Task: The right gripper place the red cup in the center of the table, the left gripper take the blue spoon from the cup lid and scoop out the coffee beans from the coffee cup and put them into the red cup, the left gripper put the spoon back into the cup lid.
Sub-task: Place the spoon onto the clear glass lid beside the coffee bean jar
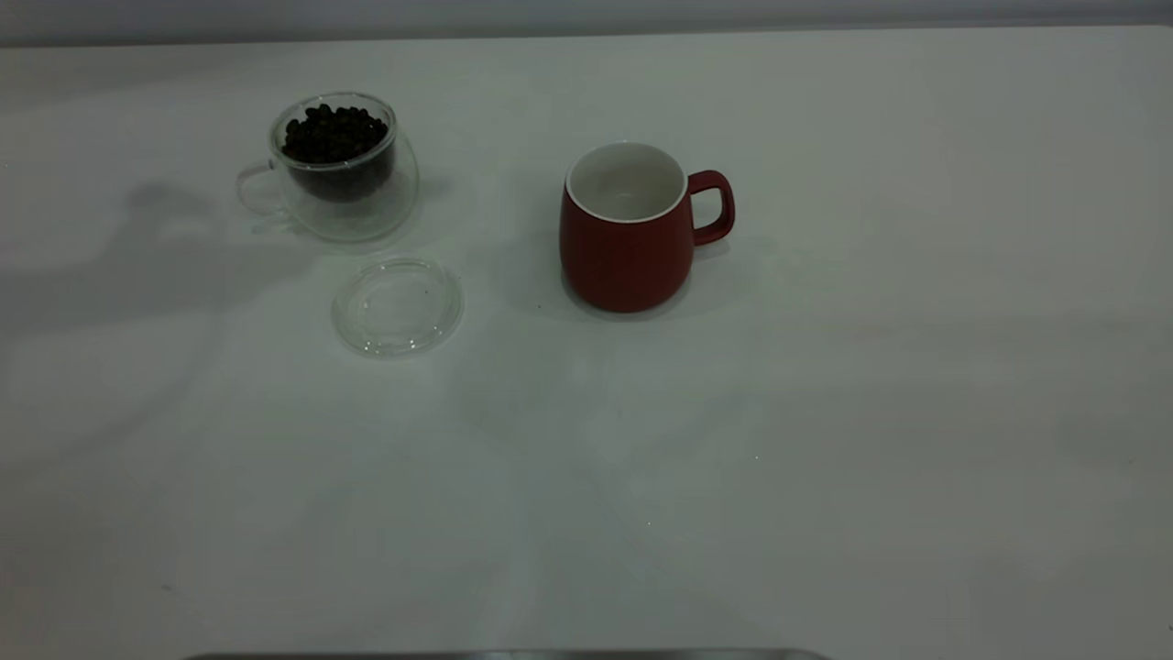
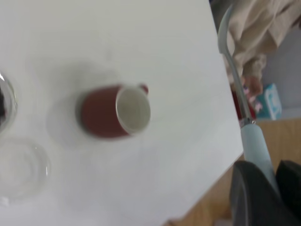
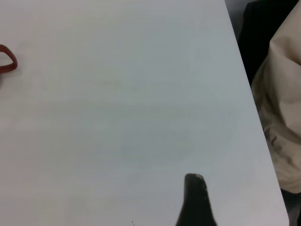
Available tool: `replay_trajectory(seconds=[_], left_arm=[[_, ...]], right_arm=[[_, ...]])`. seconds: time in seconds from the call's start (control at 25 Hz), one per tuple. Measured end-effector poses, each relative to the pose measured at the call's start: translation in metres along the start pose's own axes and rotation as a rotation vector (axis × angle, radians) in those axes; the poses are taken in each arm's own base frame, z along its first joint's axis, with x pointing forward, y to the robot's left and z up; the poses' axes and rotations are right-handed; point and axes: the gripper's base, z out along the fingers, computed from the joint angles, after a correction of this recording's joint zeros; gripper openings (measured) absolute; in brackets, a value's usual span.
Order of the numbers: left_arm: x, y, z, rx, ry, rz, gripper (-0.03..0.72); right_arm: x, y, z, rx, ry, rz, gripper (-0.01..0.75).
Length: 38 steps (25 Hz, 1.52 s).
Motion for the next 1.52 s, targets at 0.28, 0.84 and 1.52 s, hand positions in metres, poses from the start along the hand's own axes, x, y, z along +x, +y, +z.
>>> replay_trajectory(seconds=[0.28, 0.84, 1.52], left_arm=[[0.107, 0.050, 0.052, 0.027, 0.169, -0.176, 0.123], [0.156, 0.139, 0.114, -0.115, 0.082, -0.385, 0.123], [0.171, 0.174, 0.145, -0.055, -0.005, -0.516, 0.123]], right_arm=[[0.000, 0.000, 0.000, 0.000, 0.000, 0.000, 0.590], [0.000, 0.000, 0.000, 0.000, 0.000, 0.000, 0.590], [0.000, 0.000, 0.000, 0.000, 0.000, 0.000, 0.590]])
